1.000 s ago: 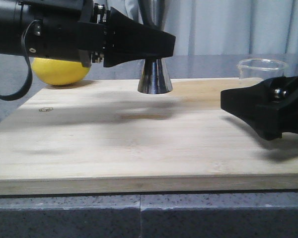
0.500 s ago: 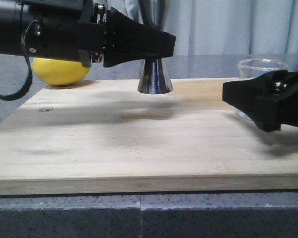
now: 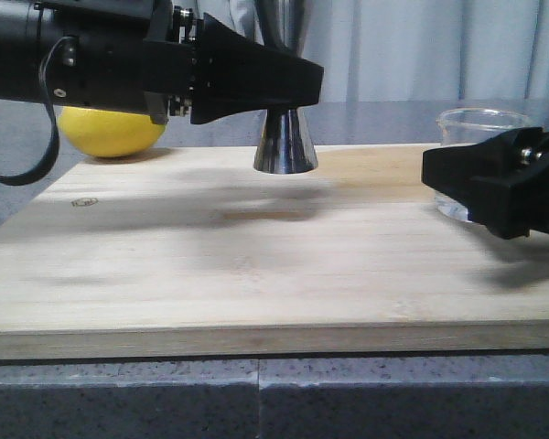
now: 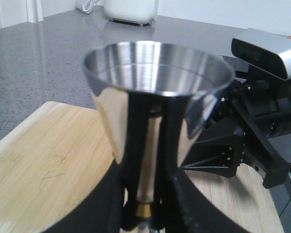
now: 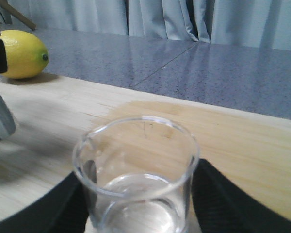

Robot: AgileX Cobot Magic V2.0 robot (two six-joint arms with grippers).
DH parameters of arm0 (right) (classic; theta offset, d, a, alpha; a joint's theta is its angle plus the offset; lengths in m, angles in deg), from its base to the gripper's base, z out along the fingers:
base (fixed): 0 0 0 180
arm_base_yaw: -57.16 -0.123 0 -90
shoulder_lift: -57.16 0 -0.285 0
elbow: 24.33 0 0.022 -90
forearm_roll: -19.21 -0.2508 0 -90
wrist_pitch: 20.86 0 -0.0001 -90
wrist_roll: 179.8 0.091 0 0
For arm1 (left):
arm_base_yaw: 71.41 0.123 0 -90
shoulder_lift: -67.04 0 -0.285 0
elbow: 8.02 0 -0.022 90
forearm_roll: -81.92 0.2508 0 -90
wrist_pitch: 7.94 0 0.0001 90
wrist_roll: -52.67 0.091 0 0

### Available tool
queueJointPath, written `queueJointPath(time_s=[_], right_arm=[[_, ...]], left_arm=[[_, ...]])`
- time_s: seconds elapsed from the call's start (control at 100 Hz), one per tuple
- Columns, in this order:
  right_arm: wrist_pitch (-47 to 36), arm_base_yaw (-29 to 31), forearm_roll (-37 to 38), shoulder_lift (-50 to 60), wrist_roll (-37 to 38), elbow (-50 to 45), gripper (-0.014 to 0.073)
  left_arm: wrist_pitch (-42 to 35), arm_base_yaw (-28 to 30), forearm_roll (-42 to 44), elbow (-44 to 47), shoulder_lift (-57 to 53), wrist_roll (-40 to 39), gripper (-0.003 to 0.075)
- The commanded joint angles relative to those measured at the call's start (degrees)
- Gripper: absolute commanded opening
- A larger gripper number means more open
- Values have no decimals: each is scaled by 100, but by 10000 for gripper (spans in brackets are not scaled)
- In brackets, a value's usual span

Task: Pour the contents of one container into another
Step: 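Reach the right gripper to the glass beaker and grasp it, then lift the beaker with the right gripper toward the jigger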

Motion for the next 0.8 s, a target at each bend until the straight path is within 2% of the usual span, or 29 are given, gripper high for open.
queueJointPath(time_s=[0.0, 0.24, 0.31, 0.79], right_arm=[[-460, -20, -17, 100, -32, 80, 387], [-460, -20, -17, 100, -32, 80, 220], [-460, -20, -17, 100, -32, 80, 197], [-544, -20, -17, 100, -32, 80, 195]], left_arm=[[-392, 6, -251, -167, -273, -69, -19], [-394, 6, -251, -167, -273, -69, -19], [-394, 6, -251, -167, -273, -69, -19], [-544, 6, -251, -167, -273, -69, -19]])
